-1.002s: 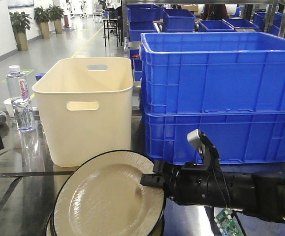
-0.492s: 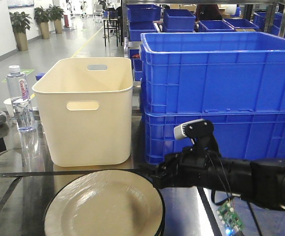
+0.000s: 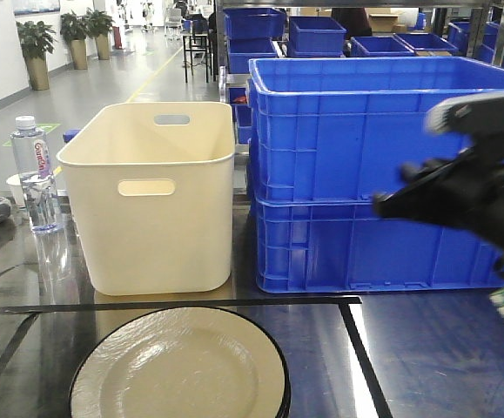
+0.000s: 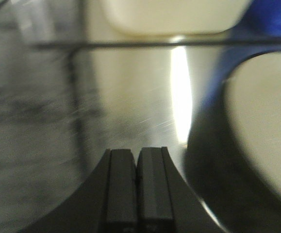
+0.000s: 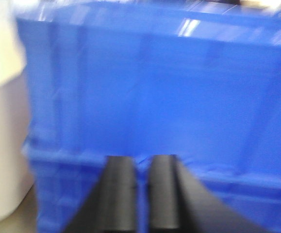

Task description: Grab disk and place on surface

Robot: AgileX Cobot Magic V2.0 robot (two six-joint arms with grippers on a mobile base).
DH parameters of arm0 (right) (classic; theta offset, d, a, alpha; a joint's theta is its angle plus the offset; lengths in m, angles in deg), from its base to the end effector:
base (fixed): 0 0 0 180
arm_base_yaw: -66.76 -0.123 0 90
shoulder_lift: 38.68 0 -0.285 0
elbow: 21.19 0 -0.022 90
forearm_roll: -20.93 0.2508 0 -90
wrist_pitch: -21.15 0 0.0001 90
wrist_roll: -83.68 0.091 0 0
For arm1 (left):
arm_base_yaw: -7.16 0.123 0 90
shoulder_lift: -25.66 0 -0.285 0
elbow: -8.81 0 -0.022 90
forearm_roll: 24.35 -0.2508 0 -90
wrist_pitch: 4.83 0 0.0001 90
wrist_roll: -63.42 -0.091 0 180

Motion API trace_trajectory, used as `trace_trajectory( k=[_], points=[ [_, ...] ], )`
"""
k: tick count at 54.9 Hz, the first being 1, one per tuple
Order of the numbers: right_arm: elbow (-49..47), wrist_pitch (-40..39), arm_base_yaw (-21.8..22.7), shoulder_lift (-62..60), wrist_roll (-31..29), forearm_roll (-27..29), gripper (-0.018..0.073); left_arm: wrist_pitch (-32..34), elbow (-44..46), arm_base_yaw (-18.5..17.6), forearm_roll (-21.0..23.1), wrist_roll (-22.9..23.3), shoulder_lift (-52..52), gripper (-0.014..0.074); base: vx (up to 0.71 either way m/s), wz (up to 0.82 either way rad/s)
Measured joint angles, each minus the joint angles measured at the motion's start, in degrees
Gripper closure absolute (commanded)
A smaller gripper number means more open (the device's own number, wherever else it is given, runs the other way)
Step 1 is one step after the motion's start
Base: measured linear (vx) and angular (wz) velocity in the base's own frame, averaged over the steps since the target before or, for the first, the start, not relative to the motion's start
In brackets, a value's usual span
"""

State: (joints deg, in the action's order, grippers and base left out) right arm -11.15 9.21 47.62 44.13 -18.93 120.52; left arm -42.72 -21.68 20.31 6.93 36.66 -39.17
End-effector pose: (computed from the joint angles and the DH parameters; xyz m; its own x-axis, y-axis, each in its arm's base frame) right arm 0.2939 0.0825 0.4077 -0.0737 -0.0764 -0.9943 -0.1327 0.9889 -0.0662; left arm 0.1990 0.0166 0.3253 -0.6115 -0.1234 -0.7816 0.0381 0.9820 -0.1849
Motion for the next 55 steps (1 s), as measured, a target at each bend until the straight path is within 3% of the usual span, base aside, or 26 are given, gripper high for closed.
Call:
trace_trajectory(
  k=[7,11,15,34,46,55],
  points=[
    [1.64,-2.59,0.00,-7.36,-1.42,1.10,0.0575,1.52,0.00,0.00,-16.19,12.86,0.14,0.0598,0.00,0.00],
    [4.68,-2.75,0.00,-11.60,-1.73,1.17,0.0575,2.50,-0.06,0.00,-21.21,16.20,1.08,0.0598,0.00,0.00],
    [9.07,-2.87,0.00,-16.29,-1.98,1.24,0.0575,3.89,-0.06,0.00,-23.45,17.40,3.26,0.0598,0.00,0.00],
    [27.46,3.49,0.00,-31.49,-3.78,1.24,0.0569,15.23,-6.21,-3.29,-23.21,17.85,26.84,0.0598,0.00,0.00],
    [28.15,3.77,0.00,-32.73,-3.96,1.24,0.0568,12.08,-15.57,-3.42,-19.78,17.85,42.21,0.0598,0.00,0.00],
    [28.15,4.20,0.00,-32.73,-3.96,1.24,0.0568,11.47,-19.70,-3.42,-19.39,17.92,47.98,0.0598,0.00,0.00]
  ],
)
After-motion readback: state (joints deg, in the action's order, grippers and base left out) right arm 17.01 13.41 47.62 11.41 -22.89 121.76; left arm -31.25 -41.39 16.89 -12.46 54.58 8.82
